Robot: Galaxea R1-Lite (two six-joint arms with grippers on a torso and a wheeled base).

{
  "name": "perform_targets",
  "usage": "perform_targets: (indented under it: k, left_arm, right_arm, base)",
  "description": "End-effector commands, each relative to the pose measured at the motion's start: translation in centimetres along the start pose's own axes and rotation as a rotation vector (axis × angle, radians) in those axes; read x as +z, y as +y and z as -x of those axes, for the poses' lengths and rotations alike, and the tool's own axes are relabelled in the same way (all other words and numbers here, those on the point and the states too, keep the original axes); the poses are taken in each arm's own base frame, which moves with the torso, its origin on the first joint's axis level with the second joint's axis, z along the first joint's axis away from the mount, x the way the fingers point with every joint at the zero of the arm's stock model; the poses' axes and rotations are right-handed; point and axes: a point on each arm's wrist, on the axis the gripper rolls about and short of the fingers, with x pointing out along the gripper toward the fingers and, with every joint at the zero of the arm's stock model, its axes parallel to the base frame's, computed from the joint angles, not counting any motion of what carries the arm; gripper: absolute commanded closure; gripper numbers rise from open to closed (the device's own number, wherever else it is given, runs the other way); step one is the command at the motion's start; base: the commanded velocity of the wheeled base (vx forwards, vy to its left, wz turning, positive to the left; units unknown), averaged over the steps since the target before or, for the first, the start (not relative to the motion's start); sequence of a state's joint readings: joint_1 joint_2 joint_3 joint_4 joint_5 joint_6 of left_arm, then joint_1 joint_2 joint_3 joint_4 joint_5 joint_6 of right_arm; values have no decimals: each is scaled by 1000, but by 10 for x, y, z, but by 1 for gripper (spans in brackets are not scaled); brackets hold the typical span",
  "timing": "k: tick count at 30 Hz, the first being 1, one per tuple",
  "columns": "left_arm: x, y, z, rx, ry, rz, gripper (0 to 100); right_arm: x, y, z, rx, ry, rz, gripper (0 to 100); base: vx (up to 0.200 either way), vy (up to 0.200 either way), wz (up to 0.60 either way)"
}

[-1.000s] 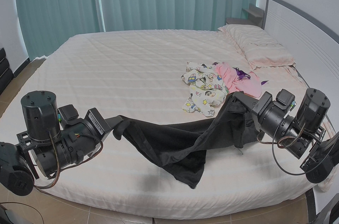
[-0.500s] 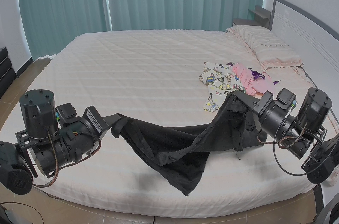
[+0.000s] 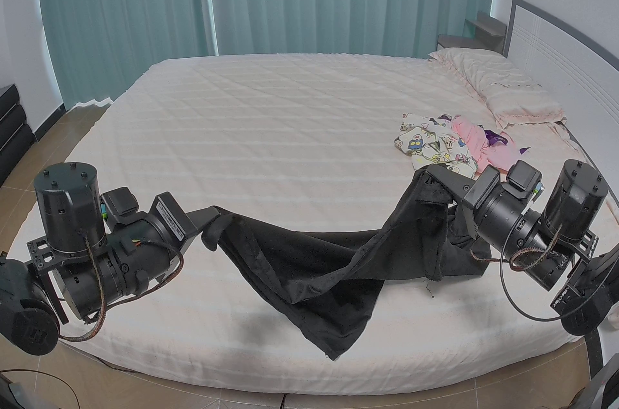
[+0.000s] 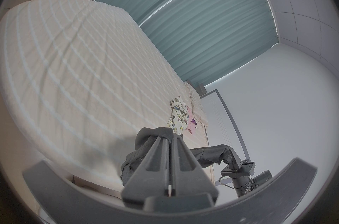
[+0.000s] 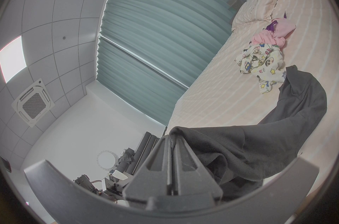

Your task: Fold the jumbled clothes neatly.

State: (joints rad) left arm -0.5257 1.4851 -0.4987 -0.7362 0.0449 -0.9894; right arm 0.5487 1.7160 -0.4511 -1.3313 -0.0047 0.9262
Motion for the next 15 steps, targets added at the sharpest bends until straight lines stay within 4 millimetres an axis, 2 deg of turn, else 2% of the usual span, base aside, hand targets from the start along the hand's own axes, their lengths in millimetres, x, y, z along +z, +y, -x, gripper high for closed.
perform_targets:
  k: [1,15]
  left_arm:
    - [0,0,0,1,1,0,100]
    - [-1,0,0,1,3,1,100]
  right_arm:
    - [0,0,0,-1,2,0,100]
    - [2,2,2,9,-6,1,100]
  base:
    - [0,200,0]
    - [0,200,0]
